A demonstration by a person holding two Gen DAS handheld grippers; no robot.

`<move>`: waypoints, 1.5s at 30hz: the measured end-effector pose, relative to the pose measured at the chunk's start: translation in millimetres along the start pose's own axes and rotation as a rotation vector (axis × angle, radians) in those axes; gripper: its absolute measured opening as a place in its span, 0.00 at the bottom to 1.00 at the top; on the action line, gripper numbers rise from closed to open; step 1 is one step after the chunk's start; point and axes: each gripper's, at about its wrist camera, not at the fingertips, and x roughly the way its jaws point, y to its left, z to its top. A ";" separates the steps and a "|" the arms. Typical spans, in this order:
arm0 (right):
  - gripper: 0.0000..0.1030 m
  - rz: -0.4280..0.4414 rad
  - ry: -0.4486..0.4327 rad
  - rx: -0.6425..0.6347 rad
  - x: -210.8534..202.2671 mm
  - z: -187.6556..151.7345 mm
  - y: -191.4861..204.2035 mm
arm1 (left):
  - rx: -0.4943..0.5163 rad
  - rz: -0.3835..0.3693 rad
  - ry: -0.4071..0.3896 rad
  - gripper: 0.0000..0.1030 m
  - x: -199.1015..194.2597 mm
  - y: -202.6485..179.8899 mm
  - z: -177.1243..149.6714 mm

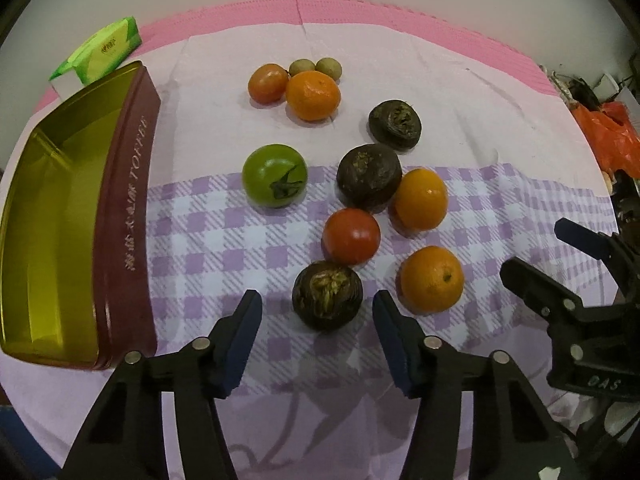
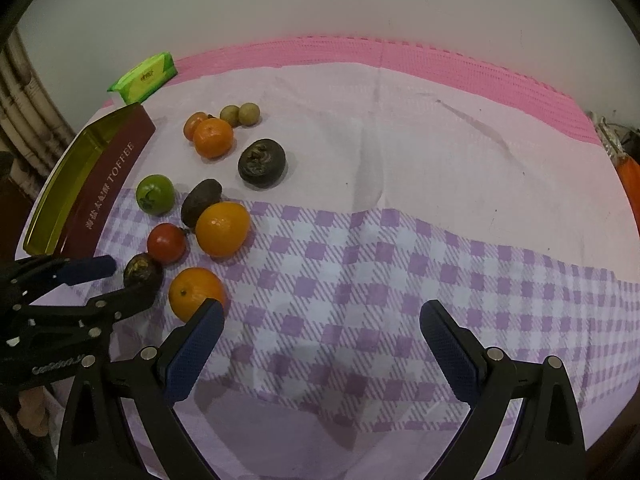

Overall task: Organize fruits
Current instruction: 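Grasp the dark brown round fruit with the left gripper, then carry the dark brown fruit into the gold tray and open the left gripper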

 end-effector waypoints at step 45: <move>0.95 -0.017 0.106 -0.009 26.4 -11.0 9.4 | -0.230 0.147 -0.089 0.32 -71.1 144.7 13.5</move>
